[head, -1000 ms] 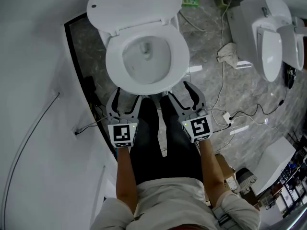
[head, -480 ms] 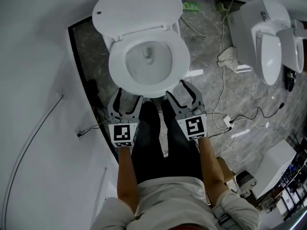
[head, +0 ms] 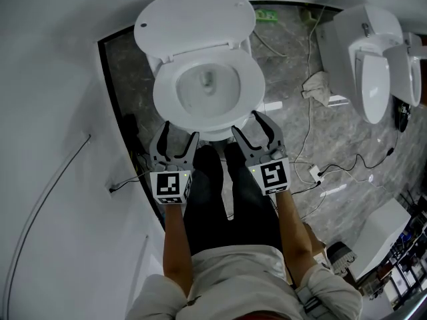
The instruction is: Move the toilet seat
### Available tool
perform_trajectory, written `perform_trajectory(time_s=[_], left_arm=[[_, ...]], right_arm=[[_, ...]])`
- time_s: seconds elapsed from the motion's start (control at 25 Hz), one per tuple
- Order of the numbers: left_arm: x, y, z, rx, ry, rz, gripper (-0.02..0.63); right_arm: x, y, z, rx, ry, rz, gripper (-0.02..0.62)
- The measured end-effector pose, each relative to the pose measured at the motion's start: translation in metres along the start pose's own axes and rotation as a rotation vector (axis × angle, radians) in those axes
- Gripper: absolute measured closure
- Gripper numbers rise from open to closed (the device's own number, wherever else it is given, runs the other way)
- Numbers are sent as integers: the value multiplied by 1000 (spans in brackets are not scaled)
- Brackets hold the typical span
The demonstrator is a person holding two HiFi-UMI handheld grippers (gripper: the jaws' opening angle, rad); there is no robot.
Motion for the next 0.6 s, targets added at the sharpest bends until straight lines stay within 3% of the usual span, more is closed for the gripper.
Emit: perform_trajectory(time_s=[0.6], left_arm=[[-6,-7,-31,43,12,-4,275]], right_arm=[[18,-11,-25,20,-17,17,331]])
Point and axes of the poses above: the fingertips, and each gripper's own axes: y backward along the fingers, x to its right, z out of its underside, the point moved 5 cm from there along y, backward along the fingers, and after that the axes turned 15 degrees about y, right-handed, at the moved point
